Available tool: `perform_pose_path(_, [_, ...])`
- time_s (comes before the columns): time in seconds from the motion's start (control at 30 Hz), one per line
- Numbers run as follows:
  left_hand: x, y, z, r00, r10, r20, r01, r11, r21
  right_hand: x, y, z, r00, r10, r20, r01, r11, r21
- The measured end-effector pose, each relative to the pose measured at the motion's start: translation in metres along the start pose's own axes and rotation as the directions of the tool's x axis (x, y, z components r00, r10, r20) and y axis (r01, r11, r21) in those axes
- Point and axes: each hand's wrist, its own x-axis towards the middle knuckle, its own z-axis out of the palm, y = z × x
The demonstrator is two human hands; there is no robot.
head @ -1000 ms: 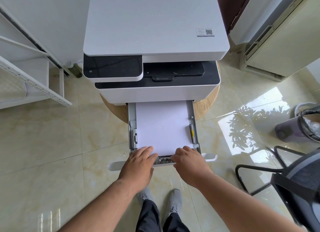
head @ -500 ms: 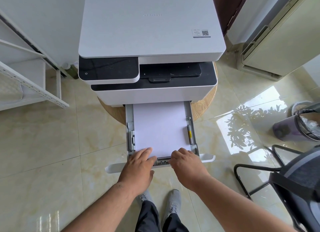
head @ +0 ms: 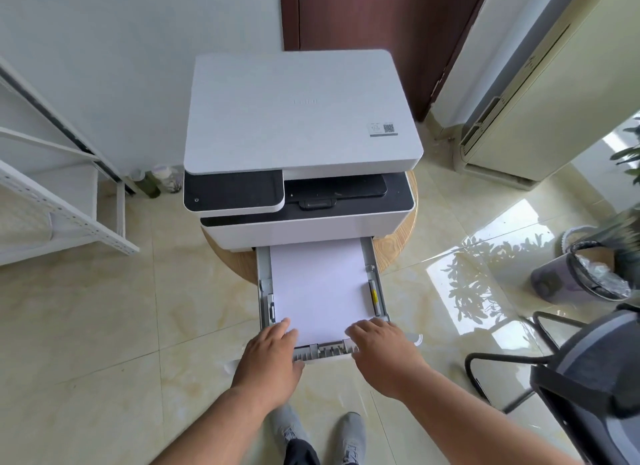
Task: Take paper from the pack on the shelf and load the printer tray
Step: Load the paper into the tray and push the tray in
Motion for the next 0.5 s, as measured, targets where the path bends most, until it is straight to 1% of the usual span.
perform_pose_path(0.23, [0.003, -0.01, -0.023, 0.999, -0.039, 0.005, 0.04, 0.998, -0.055, -0.002, -0.005, -0.024, 0.996, 0.074, -0.057, -0.073, 0.997, 0.019])
perform_pose_path(0.37, [0.004, -0.015, -0.025, 0.999, -0.051, 0.01, 0.051, 0.997, -0.051, 0.0, -0.004, -0.028, 0.992, 0.111, -0.059, -0.11, 0.994, 0.03])
perform_pose_path(0.5, [0.008, -0.017, -0.022, 0.997, -0.073, 0.024, 0.075, 0.993, -0.092, 0.004, 0.001, -0.033, 0.989, 0.139, -0.043, -0.137, 0.99, 0.041])
